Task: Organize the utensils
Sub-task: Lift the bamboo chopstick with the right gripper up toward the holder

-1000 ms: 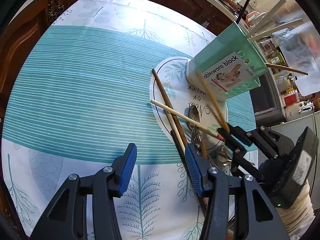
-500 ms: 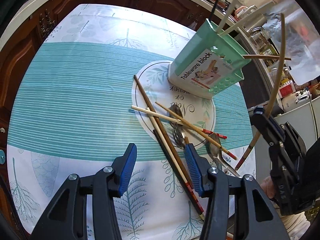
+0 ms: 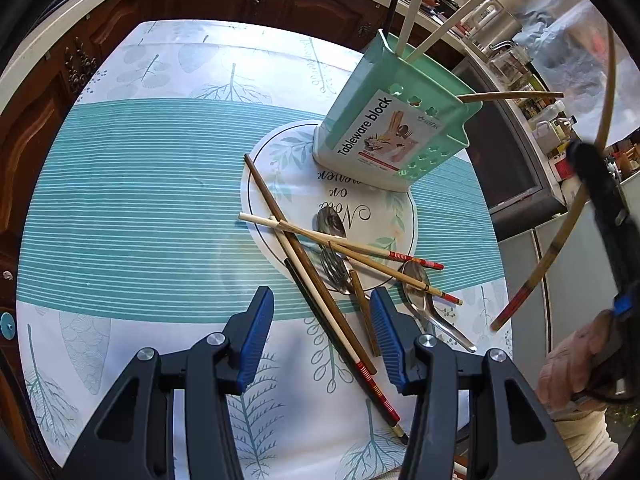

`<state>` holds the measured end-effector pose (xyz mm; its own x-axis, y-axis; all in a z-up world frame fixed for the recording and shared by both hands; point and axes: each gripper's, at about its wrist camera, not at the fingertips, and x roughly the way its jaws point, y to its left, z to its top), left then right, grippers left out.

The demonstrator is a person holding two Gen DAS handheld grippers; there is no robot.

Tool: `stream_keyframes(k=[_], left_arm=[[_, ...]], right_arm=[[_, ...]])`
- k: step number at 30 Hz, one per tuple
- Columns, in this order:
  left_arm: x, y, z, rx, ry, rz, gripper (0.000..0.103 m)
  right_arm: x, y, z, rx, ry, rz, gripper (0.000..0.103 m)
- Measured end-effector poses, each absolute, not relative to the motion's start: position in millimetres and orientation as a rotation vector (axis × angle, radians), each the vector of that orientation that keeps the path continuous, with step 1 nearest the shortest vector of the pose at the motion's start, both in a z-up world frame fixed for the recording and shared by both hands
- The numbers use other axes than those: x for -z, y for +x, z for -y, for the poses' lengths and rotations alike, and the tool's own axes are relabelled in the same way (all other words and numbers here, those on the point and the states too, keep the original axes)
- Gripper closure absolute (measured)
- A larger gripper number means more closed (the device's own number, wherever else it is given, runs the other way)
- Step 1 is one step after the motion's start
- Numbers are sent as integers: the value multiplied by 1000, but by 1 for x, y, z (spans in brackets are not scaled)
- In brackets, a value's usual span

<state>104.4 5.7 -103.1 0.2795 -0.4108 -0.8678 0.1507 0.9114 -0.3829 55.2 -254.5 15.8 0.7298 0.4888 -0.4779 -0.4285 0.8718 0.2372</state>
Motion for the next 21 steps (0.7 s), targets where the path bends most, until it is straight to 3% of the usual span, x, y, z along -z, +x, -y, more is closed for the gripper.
stream_keyframes(k=[11,21], left_arm=[[97,108,-4,397,-237,-1218,55],[109,116,-19,358,-272,-1245,55]], right_arm=[[-78,115,272,-381,248,-367,97],[-82,138,291,-476,163,-348,97]])
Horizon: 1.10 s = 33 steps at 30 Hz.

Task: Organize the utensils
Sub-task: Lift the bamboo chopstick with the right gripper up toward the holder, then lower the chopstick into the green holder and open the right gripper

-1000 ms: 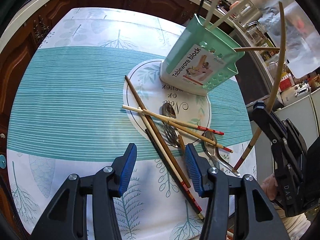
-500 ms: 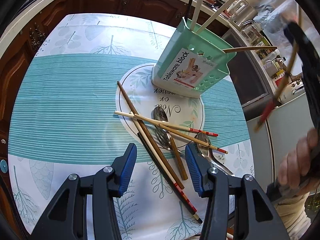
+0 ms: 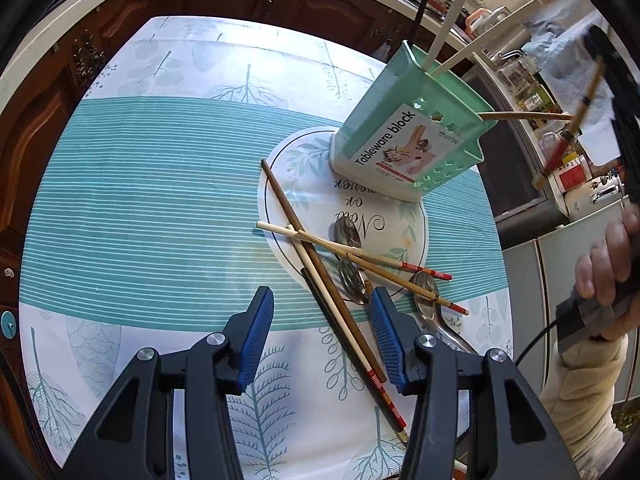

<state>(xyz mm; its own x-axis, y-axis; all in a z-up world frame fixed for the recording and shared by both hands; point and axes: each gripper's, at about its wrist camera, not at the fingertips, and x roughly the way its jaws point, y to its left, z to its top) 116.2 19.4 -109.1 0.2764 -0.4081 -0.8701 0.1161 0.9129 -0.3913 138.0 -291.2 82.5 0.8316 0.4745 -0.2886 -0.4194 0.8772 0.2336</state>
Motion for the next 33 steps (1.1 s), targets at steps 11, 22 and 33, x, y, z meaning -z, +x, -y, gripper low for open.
stream_keyframes(k=[11,22,33], left_arm=[[111,116,0,394,-228,-1259,55],[120,123,-2,372,-233,-1280,55],[135,127,-8,376,-260,-1305,55]], right_arm=[[-111,102,358,-283,135,-237,97],[-49,165,354,-158,273,-291,97],[-34,246,274,-139,339,-274,97]])
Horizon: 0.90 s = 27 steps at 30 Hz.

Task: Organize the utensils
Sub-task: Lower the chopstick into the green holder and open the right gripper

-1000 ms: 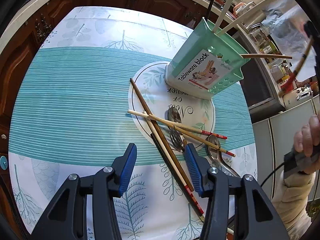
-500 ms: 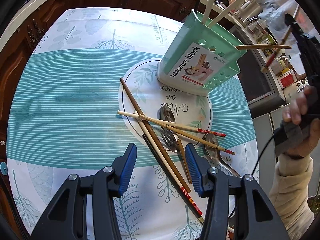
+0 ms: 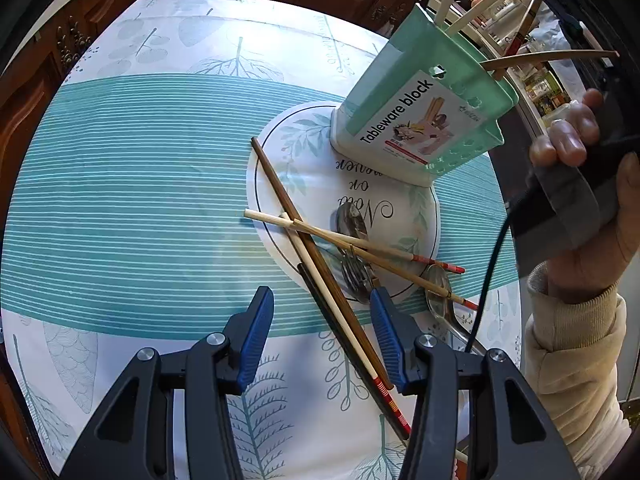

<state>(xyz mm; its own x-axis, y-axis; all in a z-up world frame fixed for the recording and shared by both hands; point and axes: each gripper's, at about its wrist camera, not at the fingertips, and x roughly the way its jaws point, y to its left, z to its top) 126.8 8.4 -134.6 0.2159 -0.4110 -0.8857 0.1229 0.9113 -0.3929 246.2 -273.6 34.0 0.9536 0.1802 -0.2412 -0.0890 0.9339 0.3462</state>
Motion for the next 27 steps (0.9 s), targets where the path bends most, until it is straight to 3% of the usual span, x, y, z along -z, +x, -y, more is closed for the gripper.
stream_keyframes(k=[16,27], left_arm=[[142,129,-20,370,-294,-1308,55],[139,126,-17,376,-285,-1301,55]], right_arm=[[-12,267,244,-111,348,-225,97],[23,260,312,-113,651,-328,96]])
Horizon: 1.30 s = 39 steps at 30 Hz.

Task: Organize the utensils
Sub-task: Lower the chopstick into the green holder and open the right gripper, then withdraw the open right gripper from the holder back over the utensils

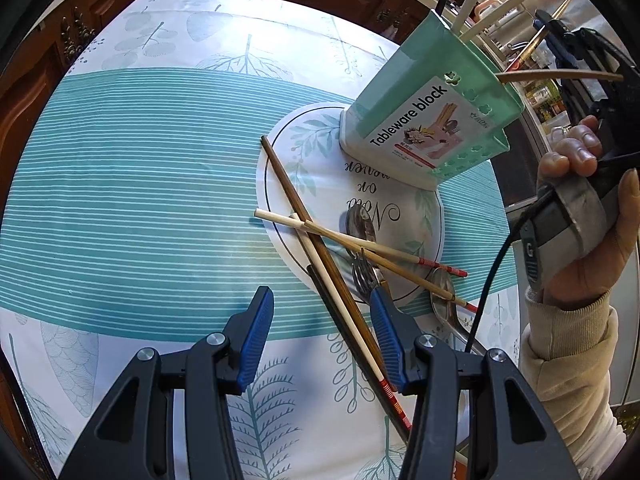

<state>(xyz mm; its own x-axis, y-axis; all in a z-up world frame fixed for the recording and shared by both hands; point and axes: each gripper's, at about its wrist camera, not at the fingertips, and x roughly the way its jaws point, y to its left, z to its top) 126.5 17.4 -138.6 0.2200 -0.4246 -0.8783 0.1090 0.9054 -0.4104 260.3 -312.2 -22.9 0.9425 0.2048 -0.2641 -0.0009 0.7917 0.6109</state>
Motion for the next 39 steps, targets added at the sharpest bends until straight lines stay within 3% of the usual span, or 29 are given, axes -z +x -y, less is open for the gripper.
stream_keyframes(k=[9,19,21,23,35,39], left_arm=[[140,127,-13,375,-282,-1305,55],[138,128,-12,376,-274,-1303,55],[139,128,-11,376,-274,-1307,55],[139,128,-11,378,-271,-1307,55],[133,127,-10,376,-255,-1291,55],[119,128,-2,370,-190,-1247,55]], right_arm=[[19,241,312,-104,485,-232,96],[6,259,309,-139,407,-367,96],[2,265,309,-171,403,-412,89],[-3,267,310,-184,408,-432,65],[-37,255,311,-265,460,-424,61],[-50,242,316,-257,472,-435,46]])
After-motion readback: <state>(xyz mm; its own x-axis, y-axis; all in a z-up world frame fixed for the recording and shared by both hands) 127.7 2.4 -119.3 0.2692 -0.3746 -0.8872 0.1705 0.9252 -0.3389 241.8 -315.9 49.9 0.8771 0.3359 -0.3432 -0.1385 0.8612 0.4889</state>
